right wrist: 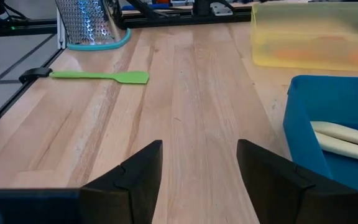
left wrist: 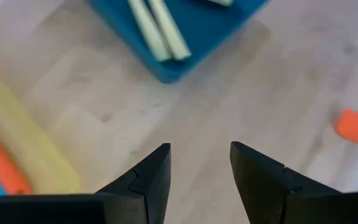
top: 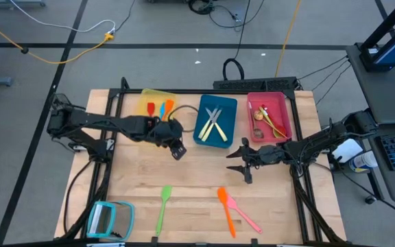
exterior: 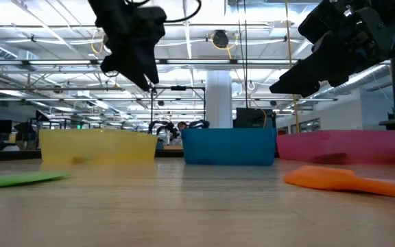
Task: Pick & Place Kitchen Items
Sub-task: Put the orange spatula into the yellow bin
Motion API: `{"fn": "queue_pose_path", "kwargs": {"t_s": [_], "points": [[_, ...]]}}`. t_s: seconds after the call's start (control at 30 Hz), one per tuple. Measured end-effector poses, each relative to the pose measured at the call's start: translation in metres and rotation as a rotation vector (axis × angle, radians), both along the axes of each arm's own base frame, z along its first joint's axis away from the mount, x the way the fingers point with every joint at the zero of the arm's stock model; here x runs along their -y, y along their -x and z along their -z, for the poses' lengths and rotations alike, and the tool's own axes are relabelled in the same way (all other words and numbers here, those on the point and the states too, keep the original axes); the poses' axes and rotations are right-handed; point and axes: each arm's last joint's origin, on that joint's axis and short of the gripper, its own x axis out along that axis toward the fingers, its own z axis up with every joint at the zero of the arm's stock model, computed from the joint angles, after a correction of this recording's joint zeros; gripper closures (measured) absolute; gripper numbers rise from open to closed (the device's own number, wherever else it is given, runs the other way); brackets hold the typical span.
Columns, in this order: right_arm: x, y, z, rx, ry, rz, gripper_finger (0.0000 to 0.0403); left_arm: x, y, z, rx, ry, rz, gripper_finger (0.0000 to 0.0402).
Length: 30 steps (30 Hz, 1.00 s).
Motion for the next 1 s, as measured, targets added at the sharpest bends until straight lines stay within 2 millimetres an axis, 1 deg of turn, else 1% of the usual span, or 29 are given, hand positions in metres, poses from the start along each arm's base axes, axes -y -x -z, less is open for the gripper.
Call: {"fn": "queue_pose_path", "kwargs": {"t_s": [0.13,0.23,0.37,0.43,0.6,0.7,0.77,0.9,1.0], "points": [[0.000,0.000,0.000,-0.001,-0.016,0.003,0.0205,0.018,-0.004,-0.003,0.049,0.000,0.059,0.0231],[0.000,0.000,0.000,-0.012,-0.116,0.035,0.0206,0.029,-0.006,-0.005,0.088,-0.005,0.092,0.0231],[-0.003,0.004,0.008,-0.114,-0.262,0.029,0.0206,0.041,-0.008,-0.007,0.125,-0.035,0.110,0.0231],[-0.007,0.006,0.011,-0.154,-0.300,0.033,0.0206,0.046,-0.008,-0.008,0.141,-0.055,0.112,0.0231],[-0.025,0.010,0.016,-0.184,-0.290,-0.034,0.0207,0.055,-0.010,-0.011,0.192,-0.102,0.106,0.0231],[-0.035,0.006,0.016,-0.174,-0.246,-0.014,0.0207,0.057,-0.012,-0.013,0.215,-0.105,0.106,0.0231],[-0.041,0.001,0.015,-0.170,-0.244,0.010,0.0207,0.057,-0.013,-0.014,0.231,-0.103,0.104,0.0231],[-0.059,-0.012,0.016,-0.203,-0.271,-0.006,0.0207,0.057,-0.014,-0.015,0.253,-0.097,0.099,0.0231],[-0.074,-0.022,0.022,-0.244,-0.304,-0.004,0.0207,0.057,-0.015,-0.017,0.273,-0.097,0.100,0.0231]]}}
